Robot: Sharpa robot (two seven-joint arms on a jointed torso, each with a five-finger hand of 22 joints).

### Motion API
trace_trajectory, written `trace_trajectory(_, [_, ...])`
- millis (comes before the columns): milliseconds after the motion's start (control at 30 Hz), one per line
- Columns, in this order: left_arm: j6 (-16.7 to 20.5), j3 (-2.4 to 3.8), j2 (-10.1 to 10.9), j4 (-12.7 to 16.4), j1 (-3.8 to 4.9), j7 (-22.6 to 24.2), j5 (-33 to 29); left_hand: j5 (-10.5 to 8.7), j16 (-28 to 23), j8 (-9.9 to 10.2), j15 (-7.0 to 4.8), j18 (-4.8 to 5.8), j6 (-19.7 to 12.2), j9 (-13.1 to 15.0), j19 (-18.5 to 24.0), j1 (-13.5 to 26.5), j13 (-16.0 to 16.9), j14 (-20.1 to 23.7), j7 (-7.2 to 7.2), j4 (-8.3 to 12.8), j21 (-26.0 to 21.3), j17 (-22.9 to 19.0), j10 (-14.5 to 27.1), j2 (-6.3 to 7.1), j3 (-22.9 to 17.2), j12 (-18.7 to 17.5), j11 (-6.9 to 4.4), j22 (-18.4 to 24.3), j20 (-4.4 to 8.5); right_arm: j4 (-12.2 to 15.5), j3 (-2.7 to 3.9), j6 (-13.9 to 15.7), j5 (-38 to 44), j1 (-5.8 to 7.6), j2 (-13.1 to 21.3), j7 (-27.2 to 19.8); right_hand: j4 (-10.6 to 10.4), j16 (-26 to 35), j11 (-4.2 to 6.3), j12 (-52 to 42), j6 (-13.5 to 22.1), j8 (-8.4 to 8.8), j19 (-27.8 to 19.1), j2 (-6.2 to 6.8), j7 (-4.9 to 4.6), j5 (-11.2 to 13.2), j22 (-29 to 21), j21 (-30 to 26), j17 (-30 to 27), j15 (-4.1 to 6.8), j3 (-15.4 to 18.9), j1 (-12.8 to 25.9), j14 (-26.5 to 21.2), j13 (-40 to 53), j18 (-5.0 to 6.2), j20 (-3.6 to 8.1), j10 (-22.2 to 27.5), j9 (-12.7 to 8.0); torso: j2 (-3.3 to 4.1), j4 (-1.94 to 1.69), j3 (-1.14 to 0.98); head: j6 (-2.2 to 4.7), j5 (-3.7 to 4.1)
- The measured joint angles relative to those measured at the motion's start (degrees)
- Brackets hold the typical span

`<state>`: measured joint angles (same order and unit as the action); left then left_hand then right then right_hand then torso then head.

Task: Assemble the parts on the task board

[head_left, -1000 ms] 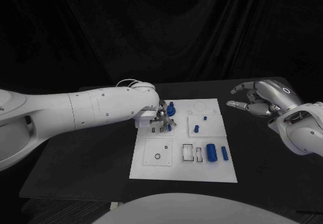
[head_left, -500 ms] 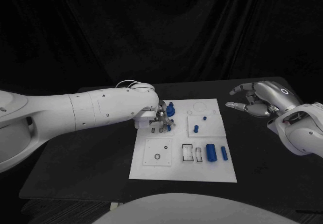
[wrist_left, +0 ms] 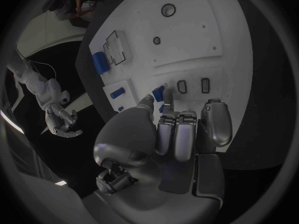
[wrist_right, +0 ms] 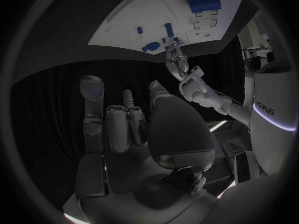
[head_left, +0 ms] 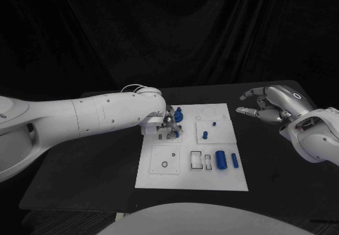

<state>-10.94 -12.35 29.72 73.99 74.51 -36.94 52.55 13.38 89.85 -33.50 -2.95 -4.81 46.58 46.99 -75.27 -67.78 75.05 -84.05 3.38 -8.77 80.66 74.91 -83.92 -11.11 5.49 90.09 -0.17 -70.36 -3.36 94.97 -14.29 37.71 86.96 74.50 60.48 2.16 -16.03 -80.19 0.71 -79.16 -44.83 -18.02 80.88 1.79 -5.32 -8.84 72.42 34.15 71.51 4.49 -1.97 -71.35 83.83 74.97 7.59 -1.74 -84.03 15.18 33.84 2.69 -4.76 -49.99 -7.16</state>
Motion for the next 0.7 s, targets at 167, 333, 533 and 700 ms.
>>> trace_trajectory(167, [-0.08,0.0,-0.12,-0.19,-0.08,0.2,0.0,0.5,0.0,0.22,0.0,0.0,0.0,0.44,0.0,-0.51,0.0,0.0,0.0,0.56,0.0,0.0,0.0,0.51,-0.56,0.0,0.0,0.0,0.0,0.0,0.0,0.0,-0.01,-0.03,0.01,0.0,0.0,0.0,0.0,0.12,0.0,0.0,0.0,-0.07,0.0,0.0,-0.01,-0.06,-0.05,0.0,0.0,-0.07,0.0,0.0,0.0,0.0,0.0,0.0,-0.01,-0.02,0.0,0.0,0.03])
trace_trajectory(333, [-0.27,-0.01,-0.16,-0.23,-0.15,0.28,0.01,0.5,0.0,0.44,0.0,0.0,0.13,0.58,0.0,-0.53,0.0,0.0,-0.13,0.66,0.0,0.0,0.01,0.53,-0.92,0.0,0.01,-0.01,0.0,-0.02,0.0,-0.02,-0.11,-0.09,-0.05,-0.03,-0.01,0.0,0.0,0.12,-0.21,0.0,0.0,0.08,-0.19,1.65,-0.01,-0.09,-0.11,-0.16,0.01,-0.22,0.16,0.0,0.0,0.0,0.0,-0.26,-0.03,-0.01,-0.01,0.0,0.12])
trace_trajectory(533, [-0.65,-0.01,-0.24,-0.35,-0.23,0.28,0.01,0.82,0.0,0.44,0.01,0.0,0.22,0.92,0.0,-1.09,0.0,0.0,-0.22,0.95,0.0,0.0,0.01,0.57,-1.27,0.01,0.01,-0.04,0.0,-0.15,0.0,0.0,-0.59,-0.19,-0.14,-0.29,-0.16,0.3,-0.21,0.12,-0.41,0.0,0.0,0.08,0.0,2.47,-0.01,-0.55,-0.19,-0.16,0.16,-0.22,0.16,0.0,0.0,0.0,0.21,-0.33,-0.05,-0.01,-0.03,0.0,0.09])
trace_trajectory(700, [-0.98,0.01,-0.27,-0.44,-0.29,0.26,0.01,0.82,0.0,0.44,0.01,0.0,0.22,0.92,0.0,-1.1,0.02,0.01,-0.22,0.96,0.0,0.0,-0.11,0.57,-1.28,0.01,-0.1,-0.04,0.0,-0.3,0.0,0.01,-0.93,-0.2,-0.22,-0.5,-0.48,0.31,-0.36,0.12,-0.53,0.0,0.0,0.09,-0.12,3.35,-0.06,-0.55,-0.3,-0.16,0.48,-0.21,0.16,0.0,0.0,0.0,0.05,-0.41,-0.08,-0.01,-0.05,0.0,0.07])
